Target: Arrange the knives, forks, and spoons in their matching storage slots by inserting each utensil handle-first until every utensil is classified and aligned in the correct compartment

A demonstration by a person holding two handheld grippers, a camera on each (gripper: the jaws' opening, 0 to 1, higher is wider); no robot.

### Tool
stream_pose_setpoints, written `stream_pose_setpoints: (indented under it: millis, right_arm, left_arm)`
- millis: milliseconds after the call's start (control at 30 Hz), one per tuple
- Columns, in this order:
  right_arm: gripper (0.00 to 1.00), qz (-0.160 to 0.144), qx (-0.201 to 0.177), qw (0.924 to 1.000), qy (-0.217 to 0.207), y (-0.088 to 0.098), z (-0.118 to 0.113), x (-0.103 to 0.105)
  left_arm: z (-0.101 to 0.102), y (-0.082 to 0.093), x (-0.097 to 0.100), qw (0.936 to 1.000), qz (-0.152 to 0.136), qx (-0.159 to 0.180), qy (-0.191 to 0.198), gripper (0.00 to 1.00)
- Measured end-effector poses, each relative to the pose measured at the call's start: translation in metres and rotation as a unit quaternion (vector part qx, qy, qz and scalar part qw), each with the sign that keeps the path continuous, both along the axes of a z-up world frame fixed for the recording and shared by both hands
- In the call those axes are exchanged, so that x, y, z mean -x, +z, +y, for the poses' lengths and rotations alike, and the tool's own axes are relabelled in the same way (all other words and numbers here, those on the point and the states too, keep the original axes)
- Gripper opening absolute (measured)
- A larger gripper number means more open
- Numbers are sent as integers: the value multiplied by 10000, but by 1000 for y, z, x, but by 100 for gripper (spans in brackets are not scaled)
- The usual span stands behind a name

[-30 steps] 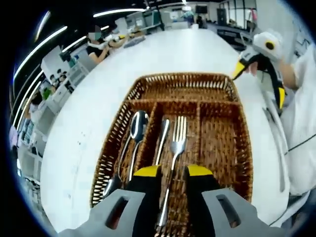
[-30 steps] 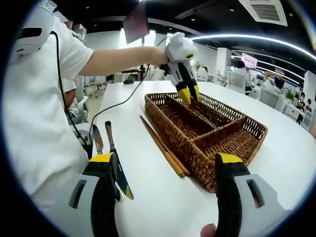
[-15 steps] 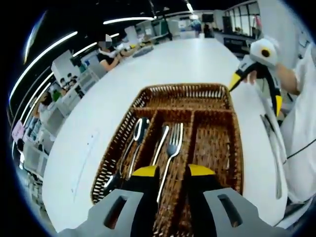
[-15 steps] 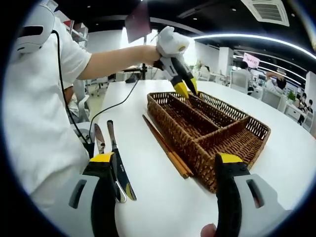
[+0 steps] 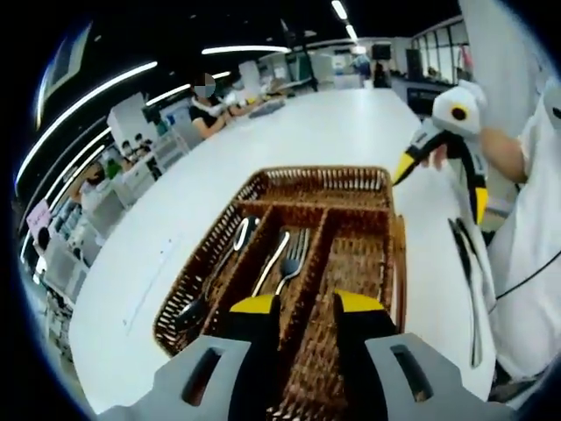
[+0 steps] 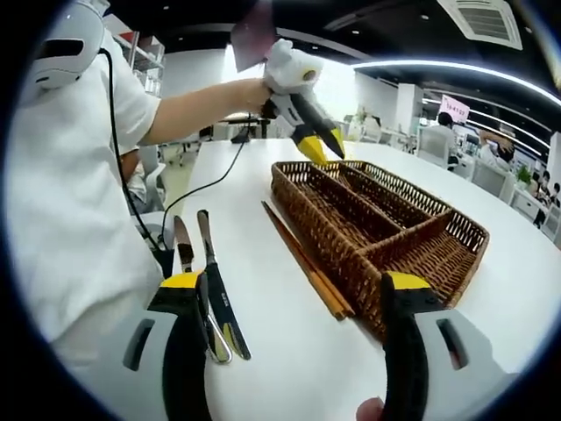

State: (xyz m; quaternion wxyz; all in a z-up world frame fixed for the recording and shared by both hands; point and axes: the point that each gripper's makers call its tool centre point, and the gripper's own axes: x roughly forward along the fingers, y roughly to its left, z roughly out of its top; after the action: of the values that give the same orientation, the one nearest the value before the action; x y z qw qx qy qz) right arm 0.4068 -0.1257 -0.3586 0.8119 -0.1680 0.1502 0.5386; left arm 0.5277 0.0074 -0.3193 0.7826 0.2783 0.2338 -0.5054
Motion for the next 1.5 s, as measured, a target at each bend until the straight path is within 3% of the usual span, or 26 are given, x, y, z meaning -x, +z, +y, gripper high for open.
stream_pose_setpoints:
  millis: [567,1500]
  right_arm:
    - [83,-36,57,9999,135,2,9,4]
    - [80,-89,174,9995,242,2,18,13]
  left_arm:
    - [3,12,26,9995,-174,259,-3,25]
    - [5,-3,76,9971,-94,741,149,27]
